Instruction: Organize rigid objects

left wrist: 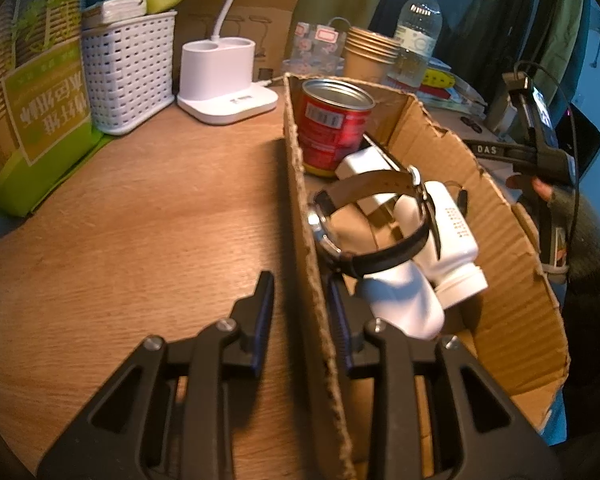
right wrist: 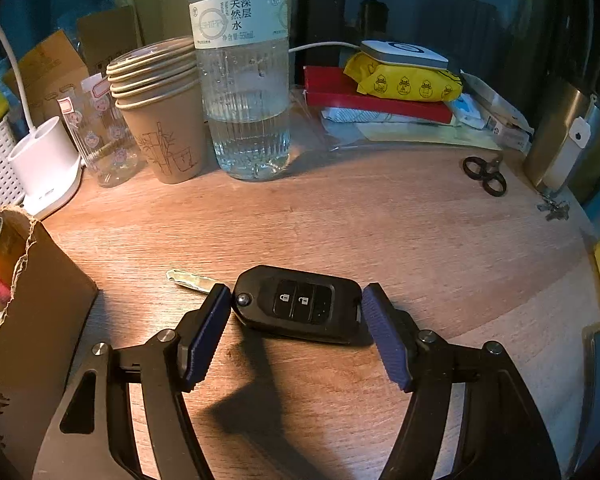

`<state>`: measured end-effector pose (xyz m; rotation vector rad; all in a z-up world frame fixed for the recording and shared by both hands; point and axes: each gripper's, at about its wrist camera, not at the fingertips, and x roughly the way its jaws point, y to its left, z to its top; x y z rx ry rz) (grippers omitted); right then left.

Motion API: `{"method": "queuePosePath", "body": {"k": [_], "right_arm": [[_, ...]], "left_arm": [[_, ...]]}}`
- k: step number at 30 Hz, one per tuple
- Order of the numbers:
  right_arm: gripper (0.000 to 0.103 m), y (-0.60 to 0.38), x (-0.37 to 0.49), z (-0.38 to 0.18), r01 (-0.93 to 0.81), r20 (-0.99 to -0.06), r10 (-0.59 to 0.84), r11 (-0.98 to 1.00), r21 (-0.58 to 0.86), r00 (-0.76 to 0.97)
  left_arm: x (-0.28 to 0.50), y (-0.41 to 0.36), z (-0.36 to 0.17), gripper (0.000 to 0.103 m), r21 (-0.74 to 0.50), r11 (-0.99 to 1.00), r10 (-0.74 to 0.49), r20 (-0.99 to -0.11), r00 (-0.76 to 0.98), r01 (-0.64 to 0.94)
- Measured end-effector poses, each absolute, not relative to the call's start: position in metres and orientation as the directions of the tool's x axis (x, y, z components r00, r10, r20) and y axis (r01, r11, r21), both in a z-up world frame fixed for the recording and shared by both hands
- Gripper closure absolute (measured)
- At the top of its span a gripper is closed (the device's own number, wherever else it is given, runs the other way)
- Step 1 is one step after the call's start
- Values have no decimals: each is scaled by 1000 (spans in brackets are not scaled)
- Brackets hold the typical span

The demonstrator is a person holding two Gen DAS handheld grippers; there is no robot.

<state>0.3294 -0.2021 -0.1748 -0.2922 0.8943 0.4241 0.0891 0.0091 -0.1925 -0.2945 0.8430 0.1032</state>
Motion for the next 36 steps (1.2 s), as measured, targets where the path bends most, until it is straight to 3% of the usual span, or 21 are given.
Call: {"method": "queuePosePath", "body": {"k": [17,18,19,20,21,27,29,30,36], "right_arm": [[40,-216,300,-161,-473,-791,273,881,-24,548],[48,-217,297,-160,-478,-791,279,878,-19,544],[65,-218,294,-159,-472,-788,273,881,-25,551],[71,-219,292,-158,-469,-787,273,883,-24,553],[72,-220,290,-157,-471,-788,276,882,-20,550],[70,-222,284,-154,-478,-790,263,878,-42,554],[46,-225,287,-152,-481,-785,275,876,-33,556],[40,-225,289,-152,-482,-787,276,875,-31,552],[37,-219,298,-167,-501,-798,228,859,-106,558]], "left_arm": [[89,9,-192,74,-205,954,-10,-750,662,-218],[89,10,-192,74,-204,954,-9,-750,662,-219],[89,9,-192,74,-204,954,-8,-750,662,-220],[89,9,-192,74,-204,954,-8,-750,662,-220],[89,9,-192,74,-204,954,-8,-750,662,-220],[89,8,-192,74,-204,954,-8,-750,662,-220],[89,9,-192,74,-205,954,-8,-750,662,-220],[89,9,-192,74,-205,954,-8,-750,662,-221],[89,9,-192,74,-205,954,-8,-750,662,-220]]}}
